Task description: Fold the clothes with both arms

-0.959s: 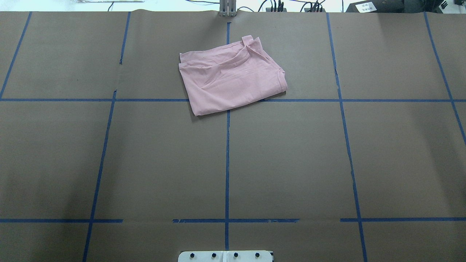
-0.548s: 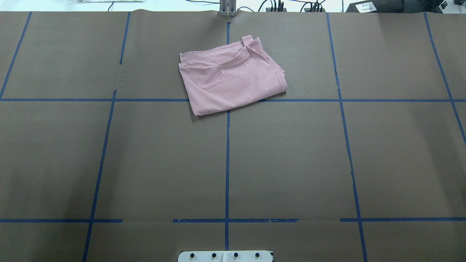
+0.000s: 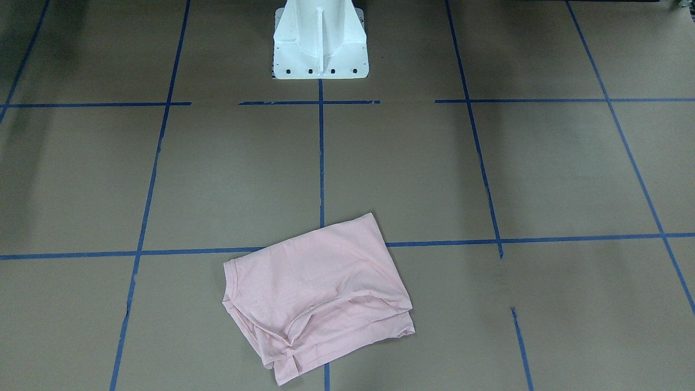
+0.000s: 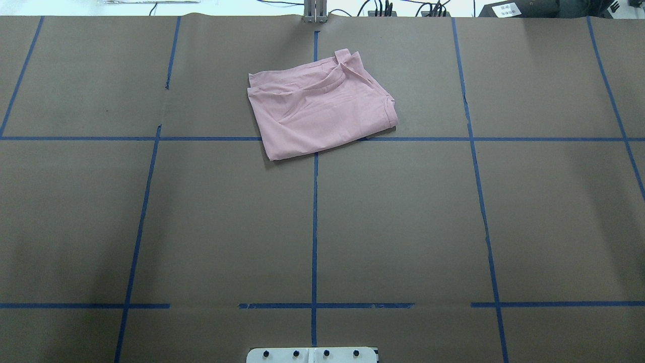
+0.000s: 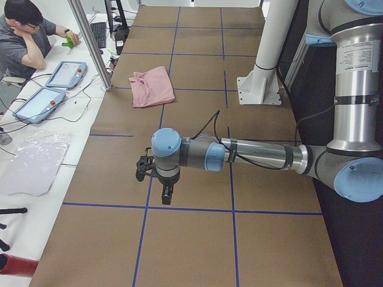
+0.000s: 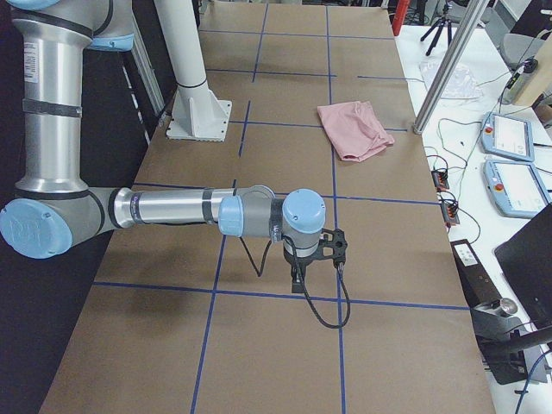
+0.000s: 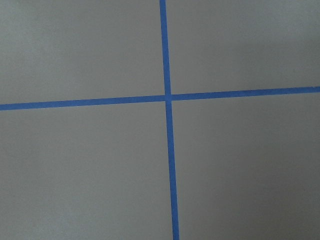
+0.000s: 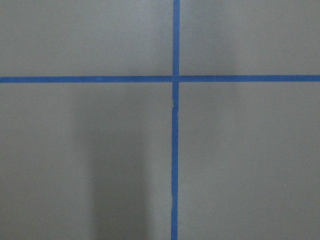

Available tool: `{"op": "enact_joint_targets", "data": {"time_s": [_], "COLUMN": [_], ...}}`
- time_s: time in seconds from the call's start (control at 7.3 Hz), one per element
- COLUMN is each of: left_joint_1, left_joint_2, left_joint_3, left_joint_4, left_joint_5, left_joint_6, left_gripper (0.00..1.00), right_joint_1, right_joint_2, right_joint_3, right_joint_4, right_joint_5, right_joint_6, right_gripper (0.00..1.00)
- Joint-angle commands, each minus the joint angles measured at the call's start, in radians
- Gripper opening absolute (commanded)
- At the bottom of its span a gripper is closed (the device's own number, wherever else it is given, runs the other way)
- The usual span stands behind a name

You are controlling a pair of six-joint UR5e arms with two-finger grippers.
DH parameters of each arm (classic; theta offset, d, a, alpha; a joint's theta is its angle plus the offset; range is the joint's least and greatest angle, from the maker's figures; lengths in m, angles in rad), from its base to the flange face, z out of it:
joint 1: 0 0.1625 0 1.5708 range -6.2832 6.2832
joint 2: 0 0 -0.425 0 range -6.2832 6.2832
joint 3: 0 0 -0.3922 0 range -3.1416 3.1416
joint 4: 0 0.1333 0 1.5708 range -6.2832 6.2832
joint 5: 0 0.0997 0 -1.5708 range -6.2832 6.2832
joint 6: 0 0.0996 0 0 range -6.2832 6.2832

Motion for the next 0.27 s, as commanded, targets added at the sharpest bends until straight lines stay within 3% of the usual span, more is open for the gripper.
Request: {"op": "enact_joint_targets", "data": {"time_s": [0.0,0.14], "left_joint_1": [-0.001,-0.001], "left_joint_2": [0.004,0.004], "left_joint_3": [0.000,0.001], "left_joint_4": [0.000,0.000], "left_joint_5": [0.001,0.001], "left_joint_6": [0.003,0.001], "left_gripper": [1.00,1.00], "right_joint_1": [0.000,0.000], "right_joint_2": [0.000,0.000], "right_joint_3": [0.001,0.001], "right_joint_4": [0.000,0.000], "right_joint_5": [0.001,0.002], "right_joint_6": [-0.001,-0.001], "right_gripper": [1.00,1.00]}}
